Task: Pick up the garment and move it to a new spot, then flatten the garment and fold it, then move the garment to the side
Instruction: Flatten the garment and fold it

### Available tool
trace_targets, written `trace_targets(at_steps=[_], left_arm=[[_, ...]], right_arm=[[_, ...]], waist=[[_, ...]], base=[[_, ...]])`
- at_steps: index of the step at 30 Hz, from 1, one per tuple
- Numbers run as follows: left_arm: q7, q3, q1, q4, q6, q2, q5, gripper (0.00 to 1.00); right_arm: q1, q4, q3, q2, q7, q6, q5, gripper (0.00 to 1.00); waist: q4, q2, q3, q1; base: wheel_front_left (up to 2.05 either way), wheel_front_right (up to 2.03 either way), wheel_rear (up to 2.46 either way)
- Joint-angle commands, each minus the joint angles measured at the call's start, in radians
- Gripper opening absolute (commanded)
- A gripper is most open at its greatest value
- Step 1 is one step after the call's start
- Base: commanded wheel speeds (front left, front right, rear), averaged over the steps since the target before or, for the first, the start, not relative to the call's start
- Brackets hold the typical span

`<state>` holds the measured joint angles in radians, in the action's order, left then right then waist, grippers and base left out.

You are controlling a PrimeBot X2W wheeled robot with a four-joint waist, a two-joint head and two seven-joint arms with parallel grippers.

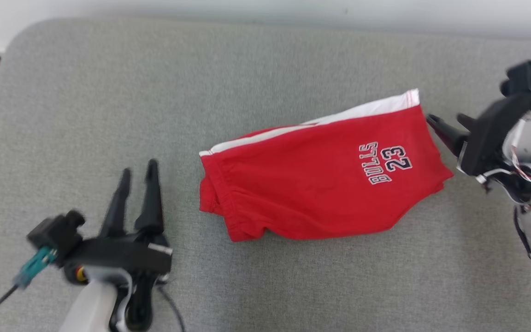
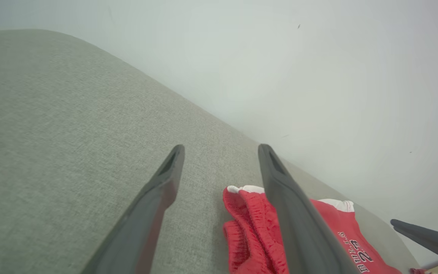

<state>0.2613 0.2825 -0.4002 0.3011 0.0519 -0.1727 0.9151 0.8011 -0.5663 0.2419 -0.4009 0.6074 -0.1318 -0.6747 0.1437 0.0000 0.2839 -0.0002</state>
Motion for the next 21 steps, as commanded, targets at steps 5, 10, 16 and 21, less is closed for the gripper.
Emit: trace_targets(at_steps=[5,10,16,21], left_arm=[[0.003,-0.092,0.137,-0.107,0.025,0.015,-0.201,1.00],[0.004,-0.178,0.250,-0.204,0.043,0.055,-0.426,1.00],[0.004,-0.237,0.351,-0.258,0.069,0.103,-0.571,1.00],[0.004,-0.243,0.391,-0.269,0.077,0.119,-0.578,1.00]], right_arm=[[-0.078,0.009,-0.062,-0.007,-0.011,0.003,0.023,1.00],[-0.117,-0.008,-0.111,0.015,-0.029,0.003,0.056,1.00],[-0.102,-0.027,-0.144,0.038,-0.049,0.003,0.109,1.00],[-0.082,-0.061,-0.178,0.057,-0.053,0.003,0.137,1.00]], waist=[[0.005,0.0000,-0.051,0.0002],[0.022,0.0000,-0.040,0.0002],[0.040,0.0000,-0.004,0.0002],[0.055,0.0000,0.022,0.0002]], base=[[0.00,0.00,0.00],[0.00,0.00,0.00],[0.00,0.00,0.00],[0.00,0.00,0.00]])
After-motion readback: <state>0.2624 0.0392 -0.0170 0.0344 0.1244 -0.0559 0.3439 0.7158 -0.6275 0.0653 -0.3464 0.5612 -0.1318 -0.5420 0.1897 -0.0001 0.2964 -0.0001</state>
